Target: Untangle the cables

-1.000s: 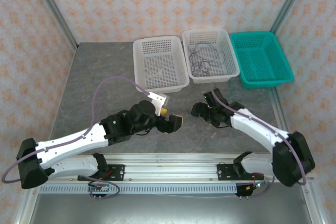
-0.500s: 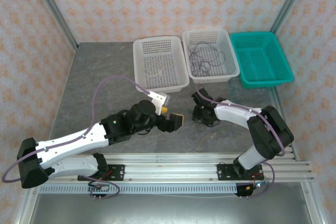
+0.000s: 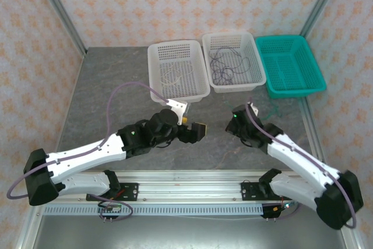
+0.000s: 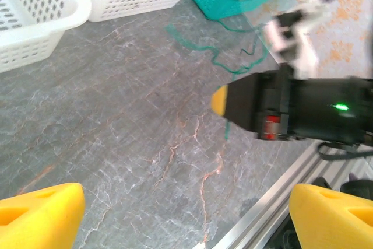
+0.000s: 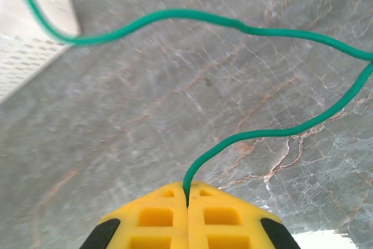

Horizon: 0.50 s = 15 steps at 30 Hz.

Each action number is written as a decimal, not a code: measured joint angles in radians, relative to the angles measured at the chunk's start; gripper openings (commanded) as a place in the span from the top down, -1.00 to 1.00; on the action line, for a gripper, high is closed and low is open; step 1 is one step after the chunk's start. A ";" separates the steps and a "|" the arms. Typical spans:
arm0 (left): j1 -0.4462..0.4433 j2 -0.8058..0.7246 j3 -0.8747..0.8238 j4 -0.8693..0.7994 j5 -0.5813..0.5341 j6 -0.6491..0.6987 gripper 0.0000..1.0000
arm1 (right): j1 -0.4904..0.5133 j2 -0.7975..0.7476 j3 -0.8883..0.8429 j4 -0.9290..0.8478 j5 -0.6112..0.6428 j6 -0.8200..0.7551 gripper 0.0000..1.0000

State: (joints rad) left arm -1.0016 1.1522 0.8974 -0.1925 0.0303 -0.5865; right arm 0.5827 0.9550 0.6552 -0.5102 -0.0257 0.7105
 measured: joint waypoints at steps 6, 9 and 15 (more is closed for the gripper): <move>0.000 0.005 0.024 0.004 -0.024 -0.126 -0.79 | 0.016 -0.120 0.088 -0.071 -0.103 -0.008 1.00; 0.003 0.005 0.029 0.030 -0.021 -0.200 -0.78 | 0.087 -0.117 0.130 -0.078 -0.140 -0.013 1.00; 0.015 0.005 0.045 0.067 -0.045 -0.317 -0.75 | 0.242 -0.079 0.160 -0.052 -0.185 -0.011 1.00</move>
State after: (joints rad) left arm -0.9867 1.1568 0.9424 -0.1257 -0.0147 -0.9039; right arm 0.8249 0.8757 0.8154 -0.5625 -0.2111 0.6991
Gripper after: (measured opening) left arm 0.880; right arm 0.051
